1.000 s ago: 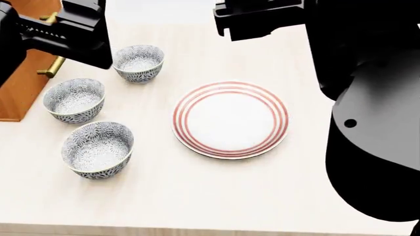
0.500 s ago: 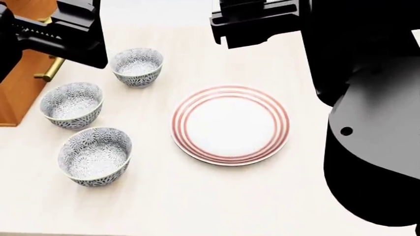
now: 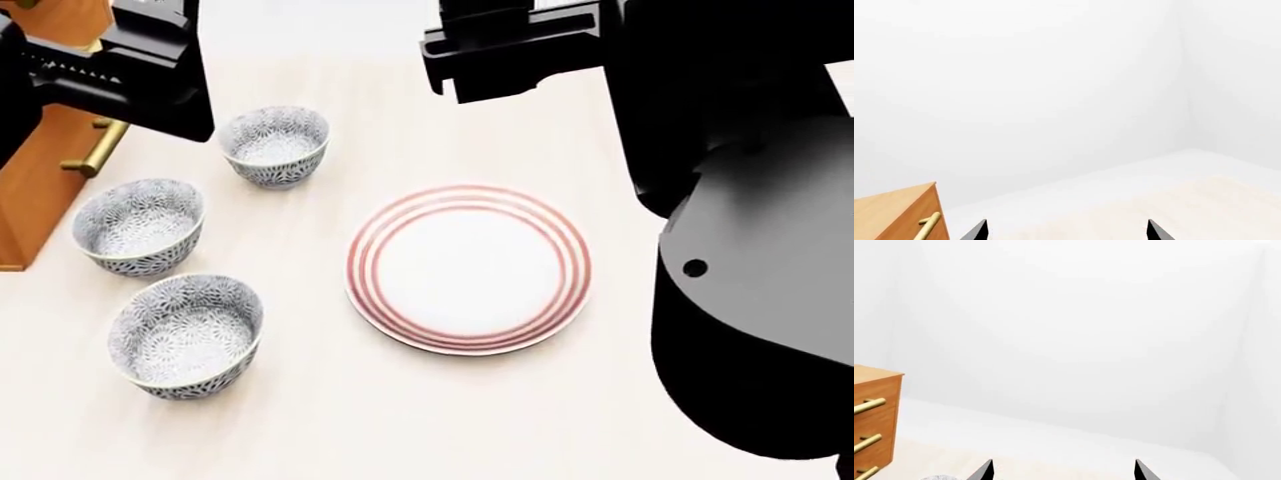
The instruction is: Put the bowl at the front on the plate.
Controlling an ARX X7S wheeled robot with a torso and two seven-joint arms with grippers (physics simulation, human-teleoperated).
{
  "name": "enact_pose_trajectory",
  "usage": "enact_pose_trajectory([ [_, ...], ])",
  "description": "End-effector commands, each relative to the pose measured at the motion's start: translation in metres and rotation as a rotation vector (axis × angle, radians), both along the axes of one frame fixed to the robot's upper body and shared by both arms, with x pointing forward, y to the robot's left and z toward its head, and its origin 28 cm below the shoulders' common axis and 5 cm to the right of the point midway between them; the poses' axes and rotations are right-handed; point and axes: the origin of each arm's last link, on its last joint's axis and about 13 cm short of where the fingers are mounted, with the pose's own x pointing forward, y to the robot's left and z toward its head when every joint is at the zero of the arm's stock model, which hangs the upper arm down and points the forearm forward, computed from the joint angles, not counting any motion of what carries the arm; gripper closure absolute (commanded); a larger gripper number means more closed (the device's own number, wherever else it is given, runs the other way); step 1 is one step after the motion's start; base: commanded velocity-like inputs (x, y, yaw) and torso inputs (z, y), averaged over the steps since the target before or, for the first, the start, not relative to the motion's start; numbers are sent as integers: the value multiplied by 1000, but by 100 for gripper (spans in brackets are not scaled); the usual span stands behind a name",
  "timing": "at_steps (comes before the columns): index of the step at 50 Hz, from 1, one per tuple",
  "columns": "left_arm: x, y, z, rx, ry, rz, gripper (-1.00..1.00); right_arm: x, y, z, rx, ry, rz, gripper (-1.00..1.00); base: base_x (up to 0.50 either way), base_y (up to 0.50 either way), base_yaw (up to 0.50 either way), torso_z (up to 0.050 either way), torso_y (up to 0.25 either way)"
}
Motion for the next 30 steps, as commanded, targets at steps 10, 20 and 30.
enact_pose_trajectory([
  [10,1,1,-3,0,6,7,-100,0,0,-1,2,9,5,-100,77,0,0,0,0],
  [20,1,1,-3,1,7,10,-100,0,0,-2,-5,10,5,-100,81,0,0,0,0],
  [30,2,3,-5,-2,12,15,-100,1,1,-2,-4,12,12,-100,85,0,0,0,0],
])
